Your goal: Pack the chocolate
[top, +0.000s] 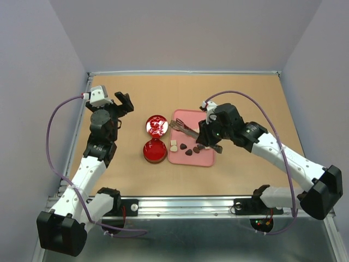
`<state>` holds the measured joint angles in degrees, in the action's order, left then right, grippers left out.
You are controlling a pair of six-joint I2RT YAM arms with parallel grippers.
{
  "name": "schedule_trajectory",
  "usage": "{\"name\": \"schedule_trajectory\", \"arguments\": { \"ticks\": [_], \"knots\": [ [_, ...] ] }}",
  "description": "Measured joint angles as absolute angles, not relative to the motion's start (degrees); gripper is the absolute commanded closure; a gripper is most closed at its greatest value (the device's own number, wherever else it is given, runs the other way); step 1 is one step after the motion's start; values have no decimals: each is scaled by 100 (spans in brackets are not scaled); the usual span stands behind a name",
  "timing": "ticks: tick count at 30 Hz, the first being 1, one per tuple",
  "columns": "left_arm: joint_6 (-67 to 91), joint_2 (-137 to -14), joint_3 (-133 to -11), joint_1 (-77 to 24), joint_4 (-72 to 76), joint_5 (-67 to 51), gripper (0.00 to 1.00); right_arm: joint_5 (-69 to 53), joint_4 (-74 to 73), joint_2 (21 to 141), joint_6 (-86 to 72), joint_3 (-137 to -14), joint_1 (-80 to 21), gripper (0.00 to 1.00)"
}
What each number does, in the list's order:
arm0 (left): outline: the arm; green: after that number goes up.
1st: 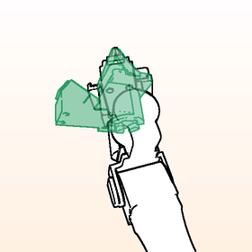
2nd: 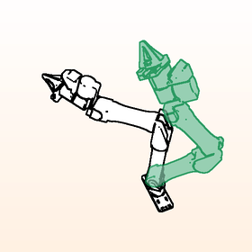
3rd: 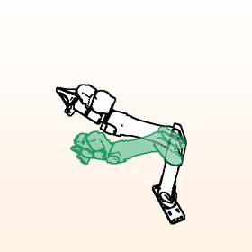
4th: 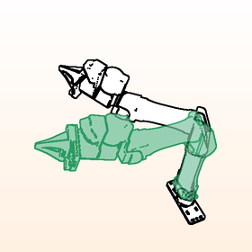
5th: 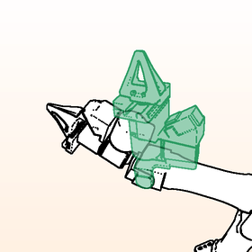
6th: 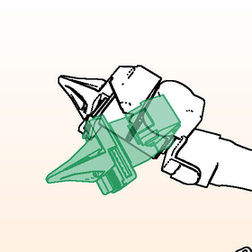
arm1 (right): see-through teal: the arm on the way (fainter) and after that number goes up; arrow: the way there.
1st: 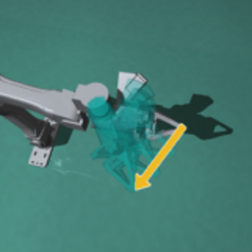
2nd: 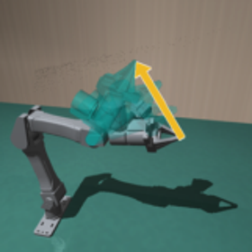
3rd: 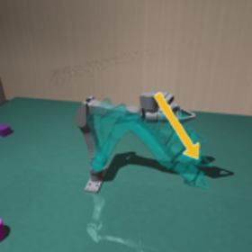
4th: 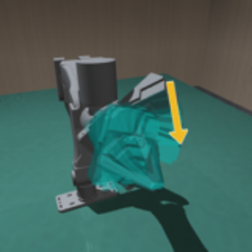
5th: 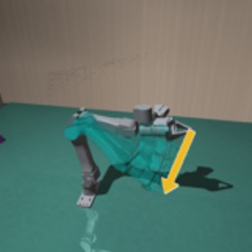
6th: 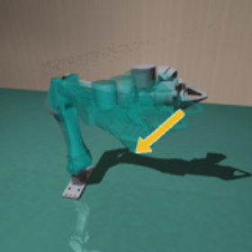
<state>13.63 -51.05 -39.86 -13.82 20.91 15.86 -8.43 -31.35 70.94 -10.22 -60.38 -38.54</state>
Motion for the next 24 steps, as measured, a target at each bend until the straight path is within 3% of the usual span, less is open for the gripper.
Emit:
{"name": "schedule_trajectory", "arguments": {
  "ticks": [5,16,24],
  "knots": [
    [1389,-5162,-3986,-1382,2032,1586,1,-1529,-3133,6978,-854,-6038,-4298,79],
    [1406,-5164,-3988,-1382,1994,1584,1,-1579,-3142,7546,-642,-6038,-5135,77],
    [1406,-5170,-3988,-1382,1990,1586,1,-1372,-3140,7710,-558,-6038,-5137,67]
  ]
}}
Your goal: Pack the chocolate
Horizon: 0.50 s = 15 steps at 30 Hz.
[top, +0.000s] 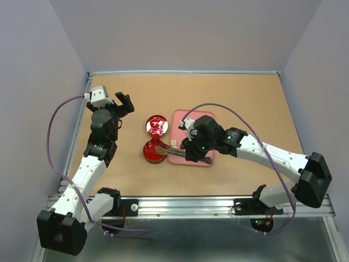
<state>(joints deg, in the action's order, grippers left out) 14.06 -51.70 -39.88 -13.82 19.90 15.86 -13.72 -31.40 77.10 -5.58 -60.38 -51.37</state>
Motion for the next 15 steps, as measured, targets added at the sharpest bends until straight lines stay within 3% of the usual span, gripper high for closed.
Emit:
{"name": "schedule_trajectory", "arguments": {
  "ticks": [15],
  "knots": [
    [1406,-5242,-3988,-1382,1988,1584,1,-1354,-3076,7802,-469,-6038,-5140,52]
  ]
}}
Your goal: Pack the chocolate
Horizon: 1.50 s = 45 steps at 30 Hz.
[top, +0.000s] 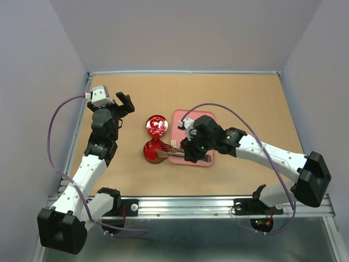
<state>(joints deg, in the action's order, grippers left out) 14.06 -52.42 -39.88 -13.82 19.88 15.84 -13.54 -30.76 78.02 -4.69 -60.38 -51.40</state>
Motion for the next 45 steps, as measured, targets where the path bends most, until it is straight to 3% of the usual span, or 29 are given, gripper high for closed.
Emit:
{"name": "schedule_trajectory", "arguments": {
  "ticks": [9,19,32,45],
  "knots": [
    [1409,-5245,-3988,-1382,1986,1584,1,-1199,-2906,7651,-480,-6038,-5142,56],
    [1420,-5245,-3988,-1382,1986,1579,1,36,-2453,6724,-792,-6038,-5144,58],
    [1431,-5245,-3988,-1382,1984,1562,1,1164,-2888,7516,-1409,-6029,-5144,54],
    [1446,-5245,-3988,-1382,1984,1551,1,954,-3142,7808,-1538,-6029,-5144,51]
  ]
}}
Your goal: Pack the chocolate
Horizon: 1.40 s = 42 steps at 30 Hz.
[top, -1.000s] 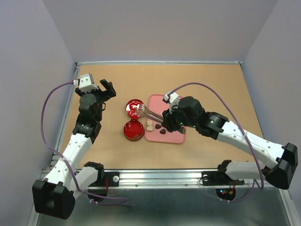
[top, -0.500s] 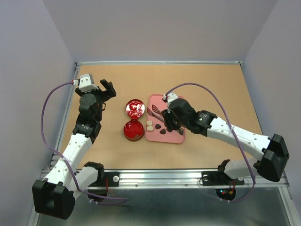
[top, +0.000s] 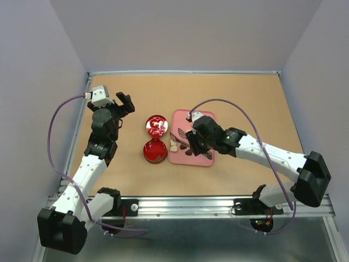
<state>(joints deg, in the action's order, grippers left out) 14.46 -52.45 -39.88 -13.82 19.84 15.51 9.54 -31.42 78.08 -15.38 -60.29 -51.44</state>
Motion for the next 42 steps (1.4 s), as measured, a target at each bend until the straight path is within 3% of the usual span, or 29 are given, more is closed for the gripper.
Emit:
{"name": "schedule_trajectory", "arguments": {
  "ticks": [16,28,42],
  "knots": [
    [1448,-5245,-3988,-1382,1984,1540,1,685,-3336,8073,-1671,-6029,-5312,50],
    [1448,-5245,-3988,-1382,1984,1538,1,869,-3710,8289,-1758,-6038,-5378,69],
    [1450,-5245,-3988,-1382,1986,1507,1,1343,-4121,8088,-1734,-6517,-5404,72]
  ]
}}
